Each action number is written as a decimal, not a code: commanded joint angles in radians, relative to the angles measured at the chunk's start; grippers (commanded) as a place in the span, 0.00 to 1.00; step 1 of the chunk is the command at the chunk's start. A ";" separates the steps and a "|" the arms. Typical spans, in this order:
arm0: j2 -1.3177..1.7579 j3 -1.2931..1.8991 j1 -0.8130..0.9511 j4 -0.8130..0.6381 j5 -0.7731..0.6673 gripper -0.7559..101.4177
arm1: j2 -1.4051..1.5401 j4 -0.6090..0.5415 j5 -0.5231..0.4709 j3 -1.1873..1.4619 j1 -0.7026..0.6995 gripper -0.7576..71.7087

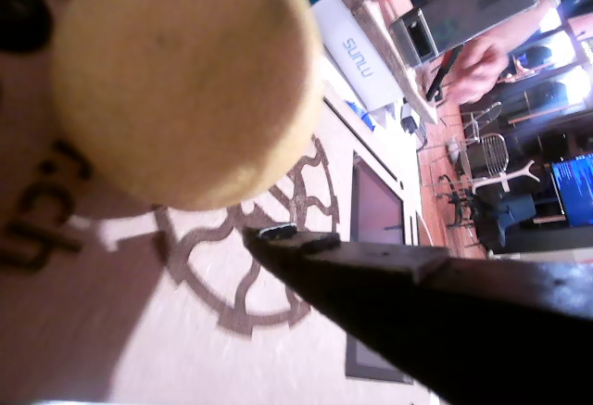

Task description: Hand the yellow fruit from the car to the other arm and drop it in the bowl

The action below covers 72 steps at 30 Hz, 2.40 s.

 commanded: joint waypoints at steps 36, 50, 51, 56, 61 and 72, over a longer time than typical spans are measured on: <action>0.196 -0.046 0.017 0.091 -0.008 0.01 | 0.006 0.005 0.011 -0.038 -0.005 0.01; 0.568 -0.031 0.158 0.368 -0.009 0.01 | -0.020 0.000 -0.026 -0.057 -0.025 0.01; 0.586 -0.031 0.173 0.380 -0.009 0.01 | -0.021 0.000 -0.046 -0.057 -0.038 0.01; 0.638 -0.025 0.247 0.446 -0.008 0.01 | -0.052 -0.018 -0.147 -0.112 -0.069 0.01; 0.738 0.138 0.249 0.407 -0.008 0.01 | -0.095 -0.089 -0.316 -0.202 -0.107 0.01; 1.057 0.673 0.319 0.172 -0.014 0.01 | -0.120 -0.163 -0.591 -0.307 -0.318 0.01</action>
